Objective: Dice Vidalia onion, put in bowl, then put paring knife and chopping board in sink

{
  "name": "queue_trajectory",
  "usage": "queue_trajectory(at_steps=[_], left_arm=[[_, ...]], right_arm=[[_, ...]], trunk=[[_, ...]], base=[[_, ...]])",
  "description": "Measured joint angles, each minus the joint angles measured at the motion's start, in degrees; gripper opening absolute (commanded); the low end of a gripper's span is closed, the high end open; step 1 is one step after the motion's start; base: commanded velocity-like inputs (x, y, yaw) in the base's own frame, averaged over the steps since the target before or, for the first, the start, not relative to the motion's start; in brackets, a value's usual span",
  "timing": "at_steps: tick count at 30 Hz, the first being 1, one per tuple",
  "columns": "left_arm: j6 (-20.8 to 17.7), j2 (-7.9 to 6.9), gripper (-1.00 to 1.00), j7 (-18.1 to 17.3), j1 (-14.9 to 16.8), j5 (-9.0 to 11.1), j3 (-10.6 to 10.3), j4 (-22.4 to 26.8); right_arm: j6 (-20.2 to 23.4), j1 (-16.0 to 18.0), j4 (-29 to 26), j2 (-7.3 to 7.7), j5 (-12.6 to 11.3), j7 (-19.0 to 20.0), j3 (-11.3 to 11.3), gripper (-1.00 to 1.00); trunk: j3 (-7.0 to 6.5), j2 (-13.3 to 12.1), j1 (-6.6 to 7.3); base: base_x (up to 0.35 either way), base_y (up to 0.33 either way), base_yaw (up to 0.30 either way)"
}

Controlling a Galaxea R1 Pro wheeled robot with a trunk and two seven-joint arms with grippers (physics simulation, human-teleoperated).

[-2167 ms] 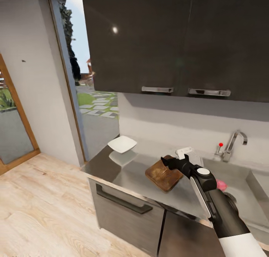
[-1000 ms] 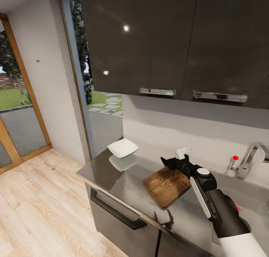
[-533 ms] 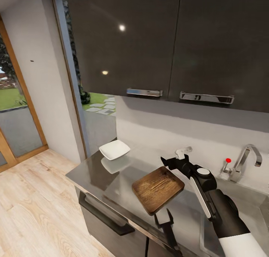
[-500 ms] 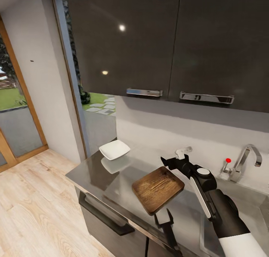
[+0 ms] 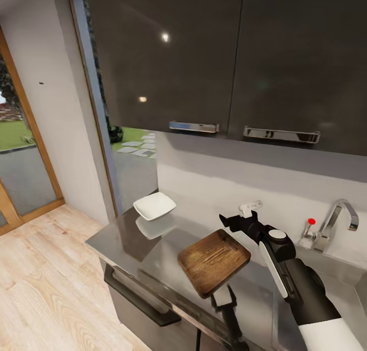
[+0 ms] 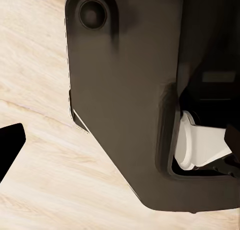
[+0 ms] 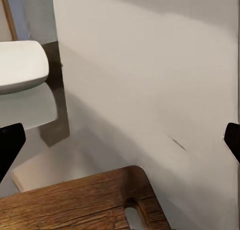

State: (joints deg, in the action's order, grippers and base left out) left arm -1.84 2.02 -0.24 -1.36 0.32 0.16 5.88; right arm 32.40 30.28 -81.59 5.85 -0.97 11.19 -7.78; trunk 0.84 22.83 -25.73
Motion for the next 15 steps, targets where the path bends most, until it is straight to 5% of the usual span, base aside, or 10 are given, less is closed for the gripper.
queue_trajectory(at_steps=[7, 15], left_arm=[[0.0, 0.00, 1.00, 0.0, 0.0, 0.0, 0.0, 0.0], [0.0, 0.00, 1.00, 0.0, 0.0, 0.0, 0.0, 0.0]], right_arm=[[0.0, 0.0, 0.0, 0.00, 0.0, 0.0, 0.0, 1.00], [0.0, 0.0, 0.0, 0.00, 0.0, 0.0, 0.0, 1.00]], trunk=[[0.00, 0.0, 0.00], [0.00, 0.0, -0.02]], base=[[0.212, -0.171, 0.000], [0.011, -0.009, 0.000]])
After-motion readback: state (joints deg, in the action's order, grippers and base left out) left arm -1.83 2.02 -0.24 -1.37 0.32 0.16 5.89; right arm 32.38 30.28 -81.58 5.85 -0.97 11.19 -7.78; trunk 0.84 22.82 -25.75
